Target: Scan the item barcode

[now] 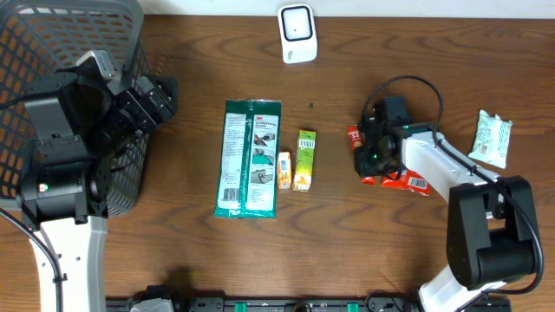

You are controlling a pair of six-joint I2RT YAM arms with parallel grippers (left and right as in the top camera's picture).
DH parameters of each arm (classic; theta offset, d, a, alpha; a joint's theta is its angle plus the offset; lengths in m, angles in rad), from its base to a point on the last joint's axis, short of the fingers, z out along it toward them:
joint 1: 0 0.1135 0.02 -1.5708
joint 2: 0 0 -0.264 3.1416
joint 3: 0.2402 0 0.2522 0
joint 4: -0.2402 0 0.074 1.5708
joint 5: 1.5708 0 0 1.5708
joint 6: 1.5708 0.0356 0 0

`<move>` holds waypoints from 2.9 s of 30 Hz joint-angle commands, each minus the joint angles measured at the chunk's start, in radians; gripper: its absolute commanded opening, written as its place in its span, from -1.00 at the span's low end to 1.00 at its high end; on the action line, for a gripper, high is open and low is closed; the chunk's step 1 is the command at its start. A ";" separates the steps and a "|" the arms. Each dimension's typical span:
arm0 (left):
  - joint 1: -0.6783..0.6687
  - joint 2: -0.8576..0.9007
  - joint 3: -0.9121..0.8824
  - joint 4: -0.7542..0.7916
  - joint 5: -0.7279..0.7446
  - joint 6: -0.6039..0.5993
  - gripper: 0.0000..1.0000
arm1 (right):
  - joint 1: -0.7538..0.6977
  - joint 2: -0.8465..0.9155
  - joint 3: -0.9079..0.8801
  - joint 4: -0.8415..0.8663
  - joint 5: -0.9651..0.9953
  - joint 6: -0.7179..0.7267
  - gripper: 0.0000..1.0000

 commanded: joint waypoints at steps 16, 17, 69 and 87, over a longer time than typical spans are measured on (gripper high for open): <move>0.004 -0.001 0.013 0.002 -0.009 0.006 0.86 | -0.008 -0.003 0.018 -0.014 -0.002 -0.013 -0.98; 0.004 -0.001 0.013 0.002 -0.009 0.006 0.85 | -0.008 -0.021 0.029 -0.025 -0.013 -0.014 -0.98; 0.004 -0.001 0.013 0.002 -0.009 0.006 0.85 | 0.184 0.858 1.606 -0.267 0.168 0.076 -0.98; 0.004 -0.001 0.013 0.002 -0.009 0.006 0.85 | 0.162 0.869 1.609 -0.281 0.136 0.077 -0.98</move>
